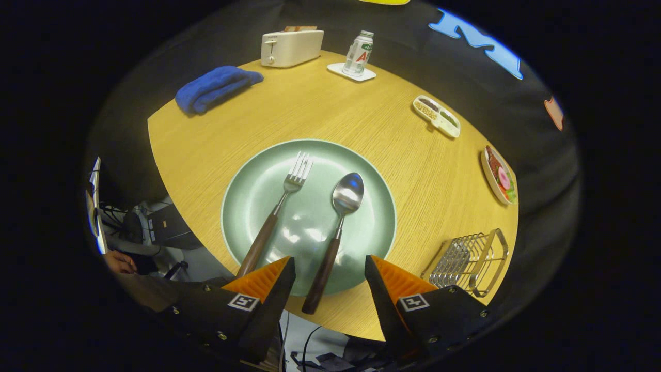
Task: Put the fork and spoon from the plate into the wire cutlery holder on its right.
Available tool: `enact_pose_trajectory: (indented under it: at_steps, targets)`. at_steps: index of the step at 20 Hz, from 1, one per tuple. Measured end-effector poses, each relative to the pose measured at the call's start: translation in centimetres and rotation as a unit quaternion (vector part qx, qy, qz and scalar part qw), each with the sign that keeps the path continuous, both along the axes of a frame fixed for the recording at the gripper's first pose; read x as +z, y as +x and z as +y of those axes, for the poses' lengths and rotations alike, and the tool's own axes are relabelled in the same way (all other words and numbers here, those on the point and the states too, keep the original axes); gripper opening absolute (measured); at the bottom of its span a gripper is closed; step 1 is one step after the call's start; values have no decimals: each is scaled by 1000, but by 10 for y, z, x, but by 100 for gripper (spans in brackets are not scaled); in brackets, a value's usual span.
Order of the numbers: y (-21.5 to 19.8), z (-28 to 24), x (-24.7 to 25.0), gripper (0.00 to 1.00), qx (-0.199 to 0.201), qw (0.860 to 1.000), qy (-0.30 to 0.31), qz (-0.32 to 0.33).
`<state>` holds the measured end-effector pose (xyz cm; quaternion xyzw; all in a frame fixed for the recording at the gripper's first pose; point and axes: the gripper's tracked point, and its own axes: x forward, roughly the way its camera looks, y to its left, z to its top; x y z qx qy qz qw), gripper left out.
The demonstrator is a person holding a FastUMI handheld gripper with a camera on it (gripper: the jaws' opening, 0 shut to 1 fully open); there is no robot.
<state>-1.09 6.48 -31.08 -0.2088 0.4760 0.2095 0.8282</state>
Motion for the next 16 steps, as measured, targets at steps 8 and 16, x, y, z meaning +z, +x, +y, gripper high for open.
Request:
enact_pose_trajectory:
  at_steps: [8, 16]
  targets:
    - [-6, 1, -19, 51, -34, 995, 14, 89]
    - [1, -8, -16, 3, -50, 987, 21, 150]
